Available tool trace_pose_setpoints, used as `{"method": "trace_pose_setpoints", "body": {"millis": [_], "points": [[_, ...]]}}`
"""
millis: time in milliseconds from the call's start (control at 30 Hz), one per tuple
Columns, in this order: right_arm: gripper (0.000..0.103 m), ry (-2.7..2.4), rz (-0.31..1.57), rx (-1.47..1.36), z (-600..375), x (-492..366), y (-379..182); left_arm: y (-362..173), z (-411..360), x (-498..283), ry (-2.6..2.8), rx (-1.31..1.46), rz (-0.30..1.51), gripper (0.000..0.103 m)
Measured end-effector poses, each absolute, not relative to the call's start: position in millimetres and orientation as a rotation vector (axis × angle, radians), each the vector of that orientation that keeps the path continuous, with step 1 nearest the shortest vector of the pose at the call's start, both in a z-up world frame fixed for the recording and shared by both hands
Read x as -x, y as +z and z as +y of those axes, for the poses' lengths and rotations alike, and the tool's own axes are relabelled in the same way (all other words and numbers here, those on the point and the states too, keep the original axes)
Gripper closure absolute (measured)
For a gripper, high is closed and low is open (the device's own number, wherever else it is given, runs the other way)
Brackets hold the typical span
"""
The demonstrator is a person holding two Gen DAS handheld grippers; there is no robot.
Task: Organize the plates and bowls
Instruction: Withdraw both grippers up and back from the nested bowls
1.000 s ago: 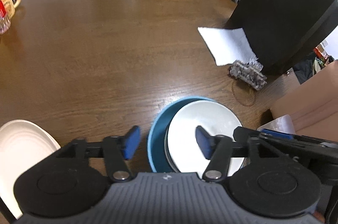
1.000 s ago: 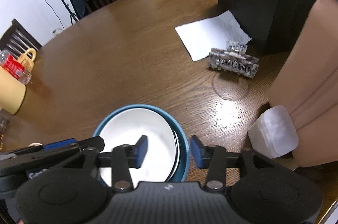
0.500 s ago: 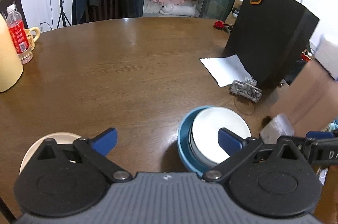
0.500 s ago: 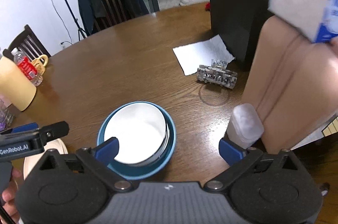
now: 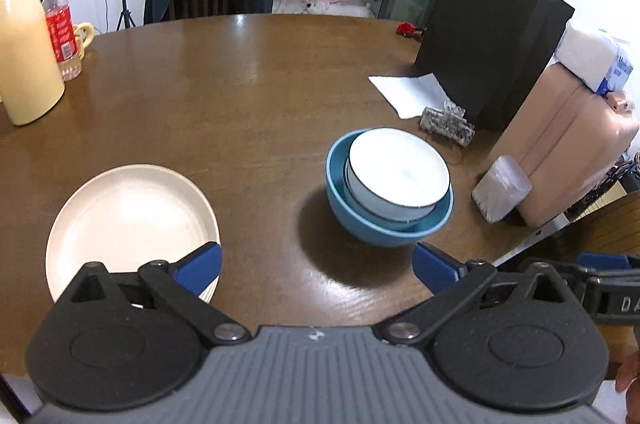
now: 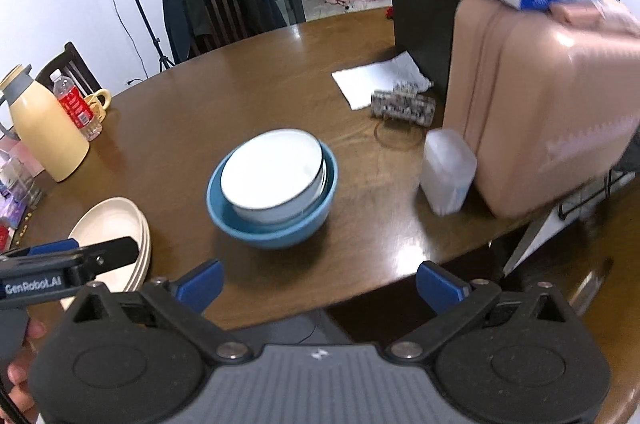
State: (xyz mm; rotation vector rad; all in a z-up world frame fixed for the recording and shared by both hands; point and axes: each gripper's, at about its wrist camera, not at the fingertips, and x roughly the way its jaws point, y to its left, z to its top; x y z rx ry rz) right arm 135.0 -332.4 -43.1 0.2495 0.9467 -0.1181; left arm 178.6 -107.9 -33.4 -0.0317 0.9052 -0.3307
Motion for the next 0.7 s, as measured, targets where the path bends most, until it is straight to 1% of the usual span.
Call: {"method": "trace_pose_setpoints", "body": {"millis": [333,533,700], "points": [[0.000,-0.152,0.930,-0.287,-325,-124,-37,-22,-106,-173,-0.357,-0.022,0.872,0.000],[0.000,-0.201,0.943,-0.354,-330,-140,-40,-24,-90,-194,-0.369,0.002,0.875,0.000],[0.000,-0.234,0.962,-0.348,-327,-162,-43,-28,-78,-215,-0.380,0.011,0.888,0.000]]}}
